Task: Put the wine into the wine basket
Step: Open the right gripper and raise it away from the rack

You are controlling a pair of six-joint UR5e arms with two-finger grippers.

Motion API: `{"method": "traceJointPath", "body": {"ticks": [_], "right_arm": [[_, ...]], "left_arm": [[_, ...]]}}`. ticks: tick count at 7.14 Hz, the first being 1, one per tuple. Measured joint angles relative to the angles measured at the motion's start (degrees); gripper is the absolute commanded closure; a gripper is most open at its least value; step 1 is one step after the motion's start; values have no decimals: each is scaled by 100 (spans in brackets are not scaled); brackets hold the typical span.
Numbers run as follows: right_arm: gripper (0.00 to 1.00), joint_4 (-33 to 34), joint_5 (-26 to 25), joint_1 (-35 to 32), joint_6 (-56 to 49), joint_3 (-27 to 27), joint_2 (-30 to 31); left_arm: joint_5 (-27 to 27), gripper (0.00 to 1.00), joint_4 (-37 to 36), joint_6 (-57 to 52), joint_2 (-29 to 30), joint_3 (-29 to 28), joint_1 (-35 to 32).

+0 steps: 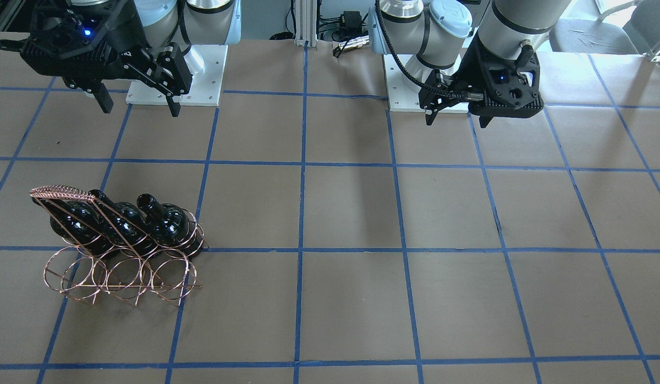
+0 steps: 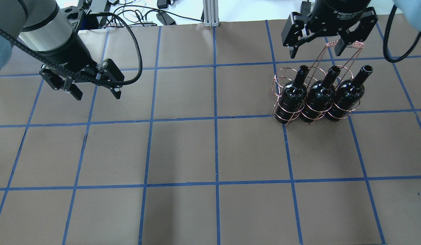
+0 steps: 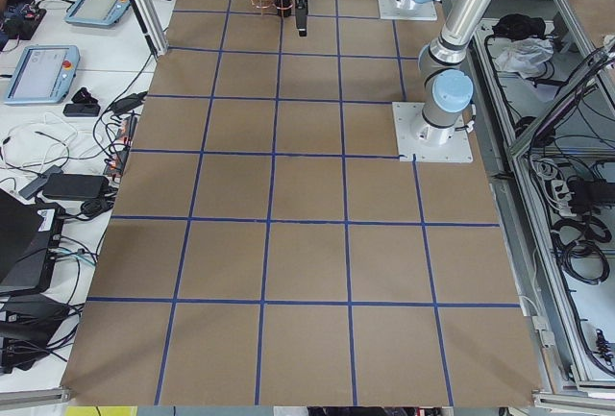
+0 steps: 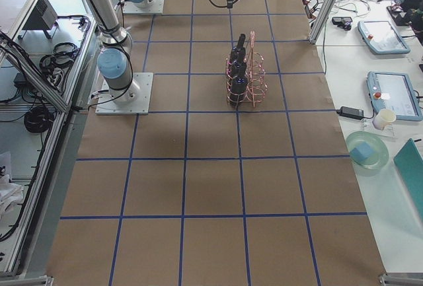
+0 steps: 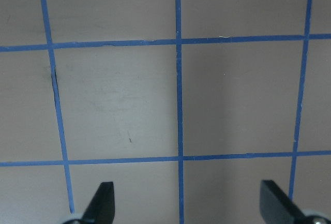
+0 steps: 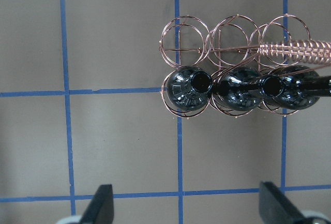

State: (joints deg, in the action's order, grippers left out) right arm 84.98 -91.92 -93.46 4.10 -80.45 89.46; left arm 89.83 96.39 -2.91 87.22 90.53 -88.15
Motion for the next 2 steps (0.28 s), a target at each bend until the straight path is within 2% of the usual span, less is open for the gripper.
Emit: {"method": "traceJointPath", "body": {"ticks": [2], "right_arm": [[0, -7, 10, 3, -28, -5, 0]], "left_arm": [[2, 0, 1, 0, -13, 0, 1]]}}
